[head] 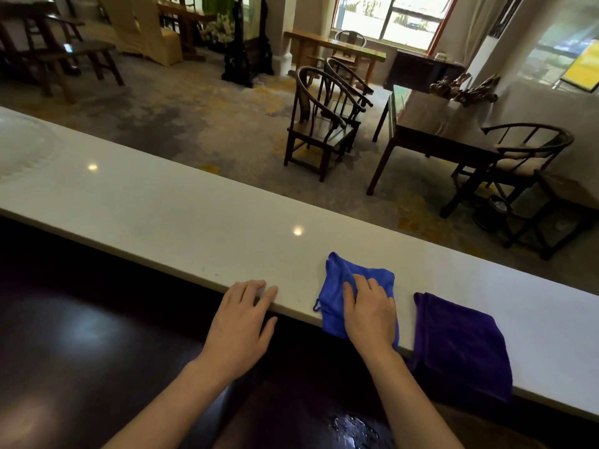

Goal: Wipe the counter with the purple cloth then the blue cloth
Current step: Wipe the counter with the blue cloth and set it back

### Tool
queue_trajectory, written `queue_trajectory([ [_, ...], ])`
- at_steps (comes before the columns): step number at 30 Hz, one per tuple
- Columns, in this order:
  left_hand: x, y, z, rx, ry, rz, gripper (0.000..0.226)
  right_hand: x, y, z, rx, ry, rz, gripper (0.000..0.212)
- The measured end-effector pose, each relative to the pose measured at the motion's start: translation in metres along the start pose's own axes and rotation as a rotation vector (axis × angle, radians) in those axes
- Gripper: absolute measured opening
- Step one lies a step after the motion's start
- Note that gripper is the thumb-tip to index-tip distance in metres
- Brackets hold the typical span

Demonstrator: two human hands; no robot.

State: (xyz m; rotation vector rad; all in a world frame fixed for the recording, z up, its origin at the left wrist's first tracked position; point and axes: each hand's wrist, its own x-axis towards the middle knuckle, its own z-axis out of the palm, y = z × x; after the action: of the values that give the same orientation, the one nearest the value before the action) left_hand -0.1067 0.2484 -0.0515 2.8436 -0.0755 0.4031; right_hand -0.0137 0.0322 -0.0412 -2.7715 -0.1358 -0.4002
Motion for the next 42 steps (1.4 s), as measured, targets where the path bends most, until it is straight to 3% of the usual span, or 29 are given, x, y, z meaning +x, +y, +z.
queue_trajectory([
  [18, 0.001, -0.005, -0.006, -0.083, -0.005, 0.040, 0.047, 0.008, -0.083, 0.027, 0.155, -0.175, -0.395, 0.029],
  [42, 0.007, 0.000, -0.007, 0.002, -0.064, -0.018, 0.048, 0.113, -0.136, 0.082, 0.124, -0.187, -0.438, 0.027],
])
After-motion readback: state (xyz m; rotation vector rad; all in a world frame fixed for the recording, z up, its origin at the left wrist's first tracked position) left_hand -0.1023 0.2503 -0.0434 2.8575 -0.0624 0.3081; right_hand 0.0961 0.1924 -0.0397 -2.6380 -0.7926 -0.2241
